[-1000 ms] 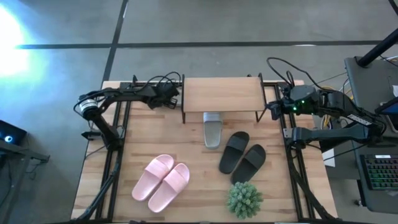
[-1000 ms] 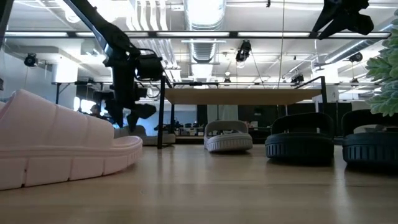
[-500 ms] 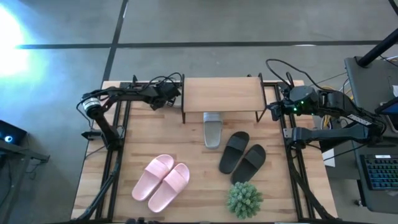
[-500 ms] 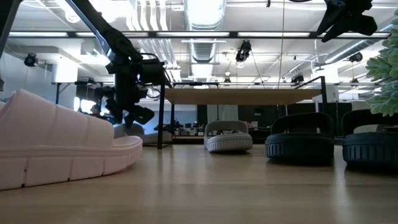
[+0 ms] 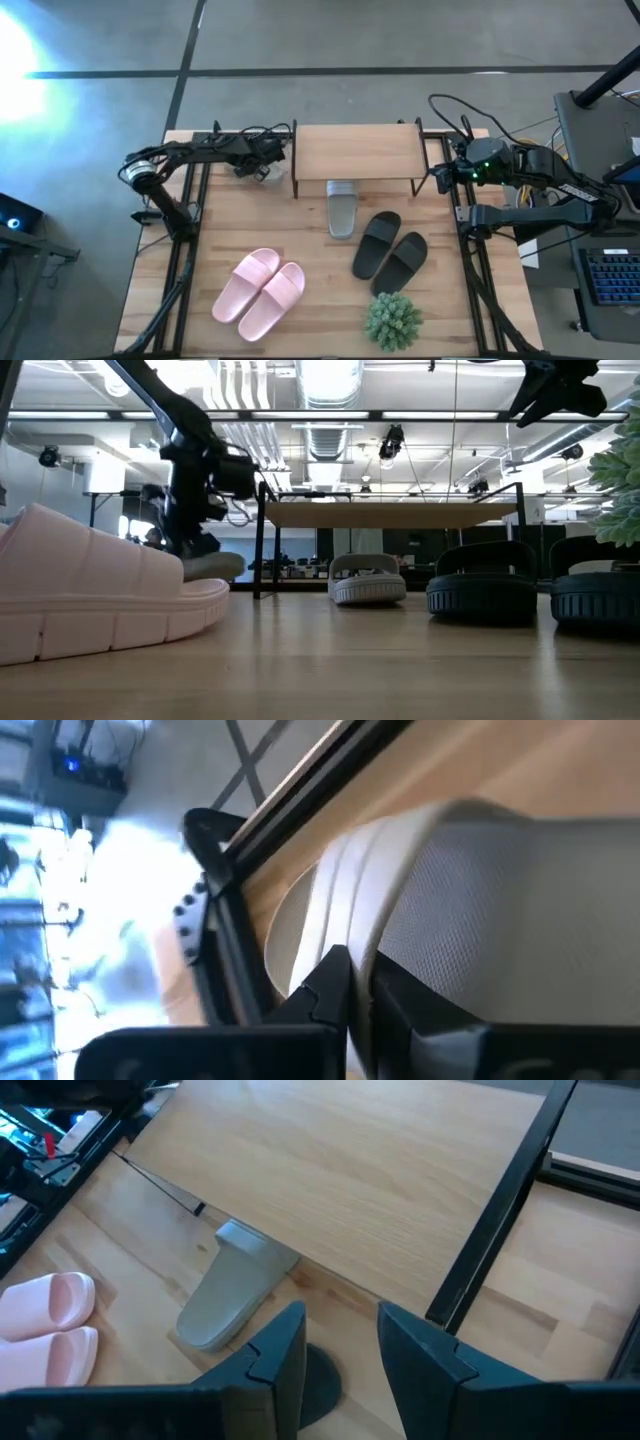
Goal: Pick and place slides into the shelf
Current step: Put the gray slides under the shelf
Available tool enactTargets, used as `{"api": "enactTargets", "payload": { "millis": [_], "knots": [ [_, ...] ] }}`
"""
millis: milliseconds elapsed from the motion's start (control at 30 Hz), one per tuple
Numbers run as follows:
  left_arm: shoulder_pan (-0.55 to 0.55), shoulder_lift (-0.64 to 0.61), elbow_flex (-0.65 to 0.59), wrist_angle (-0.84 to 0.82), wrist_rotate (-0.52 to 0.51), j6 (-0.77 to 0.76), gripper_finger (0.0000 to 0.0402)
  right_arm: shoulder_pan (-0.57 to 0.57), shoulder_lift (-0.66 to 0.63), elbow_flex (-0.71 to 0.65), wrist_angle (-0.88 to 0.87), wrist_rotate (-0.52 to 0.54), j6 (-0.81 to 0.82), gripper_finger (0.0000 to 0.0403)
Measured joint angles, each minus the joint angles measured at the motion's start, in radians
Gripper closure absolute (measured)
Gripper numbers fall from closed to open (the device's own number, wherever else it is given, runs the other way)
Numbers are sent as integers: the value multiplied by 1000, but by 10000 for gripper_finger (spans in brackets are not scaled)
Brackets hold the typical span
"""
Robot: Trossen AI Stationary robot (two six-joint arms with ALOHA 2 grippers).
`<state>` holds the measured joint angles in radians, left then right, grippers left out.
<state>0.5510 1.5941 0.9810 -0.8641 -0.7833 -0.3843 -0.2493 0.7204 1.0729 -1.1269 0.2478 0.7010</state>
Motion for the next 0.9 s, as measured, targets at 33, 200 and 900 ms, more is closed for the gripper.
{"api": "enactTargets", "payload": {
  "millis": [33, 200, 900],
  "knots": [
    [-18, -32, 3, -53, 3, 4, 399, 0, 0, 0, 0, 1, -2, 284],
    [-158, -224, 22, -242, 137, 62, 400, 0, 0, 0, 1, 9, -7, 286],
    [-779, -106, 341, 357, 457, 330, 401, 0, 0, 0, 2, 6, -25, 299]
  ]
}}
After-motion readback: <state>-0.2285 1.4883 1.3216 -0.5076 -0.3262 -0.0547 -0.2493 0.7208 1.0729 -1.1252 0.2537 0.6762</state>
